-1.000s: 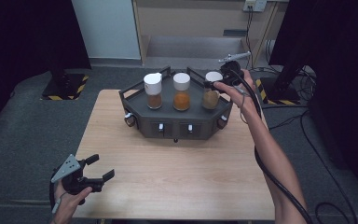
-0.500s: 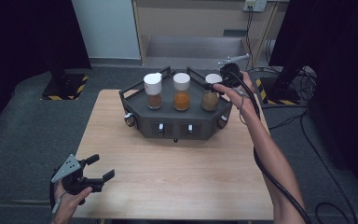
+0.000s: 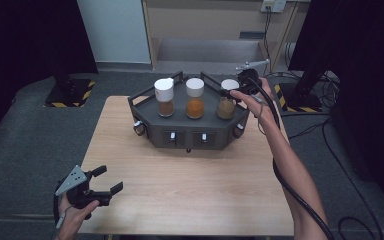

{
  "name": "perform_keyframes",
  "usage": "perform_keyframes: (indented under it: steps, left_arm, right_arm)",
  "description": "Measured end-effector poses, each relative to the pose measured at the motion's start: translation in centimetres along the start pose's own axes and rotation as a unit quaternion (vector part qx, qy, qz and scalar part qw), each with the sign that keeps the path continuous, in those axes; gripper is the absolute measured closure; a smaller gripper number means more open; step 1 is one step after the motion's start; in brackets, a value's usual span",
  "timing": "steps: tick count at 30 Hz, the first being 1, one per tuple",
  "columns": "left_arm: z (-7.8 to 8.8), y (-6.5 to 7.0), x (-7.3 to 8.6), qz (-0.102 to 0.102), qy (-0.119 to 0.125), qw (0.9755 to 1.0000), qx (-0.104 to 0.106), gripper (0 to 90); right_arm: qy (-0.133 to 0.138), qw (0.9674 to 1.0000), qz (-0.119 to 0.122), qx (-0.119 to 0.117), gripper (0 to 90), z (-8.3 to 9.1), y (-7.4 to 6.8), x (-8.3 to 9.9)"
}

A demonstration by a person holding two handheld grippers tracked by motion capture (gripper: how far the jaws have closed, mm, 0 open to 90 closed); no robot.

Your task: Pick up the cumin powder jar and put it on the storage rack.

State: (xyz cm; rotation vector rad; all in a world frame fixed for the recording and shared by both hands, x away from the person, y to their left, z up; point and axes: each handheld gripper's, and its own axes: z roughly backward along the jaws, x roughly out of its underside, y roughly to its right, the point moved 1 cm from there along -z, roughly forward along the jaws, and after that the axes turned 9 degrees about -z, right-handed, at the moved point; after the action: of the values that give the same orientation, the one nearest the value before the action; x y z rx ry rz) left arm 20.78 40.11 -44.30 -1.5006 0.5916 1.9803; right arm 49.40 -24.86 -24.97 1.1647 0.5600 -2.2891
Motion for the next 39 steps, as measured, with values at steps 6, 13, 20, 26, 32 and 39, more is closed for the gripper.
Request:
perform_keyframes:
  steps: [6,13,20,26,32,39]
  left_arm:
    - [0.0,0.0,0.0,-0.001,0.000,1.0000,0.000,3.8]
    - [0.0,0.0,0.0,0.000,0.000,1.0000,-0.001,3.8]
    - [0.0,0.0,-0.1,-0.004,-0.001,1.0000,0.001,3.8]
    - [0.0,0.0,-0.1,-0.004,-0.001,1.0000,0.002,3.8]
    - [-0.1,0.1,-0.1,-0.003,-0.001,1.0000,0.001,3.8]
    - [-0.1,0.1,-0.1,-0.003,-0.001,1.0000,0.001,3.8]
  right_arm:
    - [0.001,0.9997,0.022,-0.006,13.0,-0.3,-0.1,0.7]
    - [0.031,0.9994,0.015,-0.003,6.3,0.5,-0.2,1.2]
    - [0.057,0.9982,-0.004,-0.021,4.7,2.6,0.2,1.2]
    - [0.078,0.9961,-0.010,-0.039,4.6,4.6,0.7,1.7]
    - [0.095,0.9939,0.002,-0.056,4.1,6.5,0.9,3.3]
    - [0.116,0.9911,0.007,-0.065,3.0,9.0,1.1,5.9]
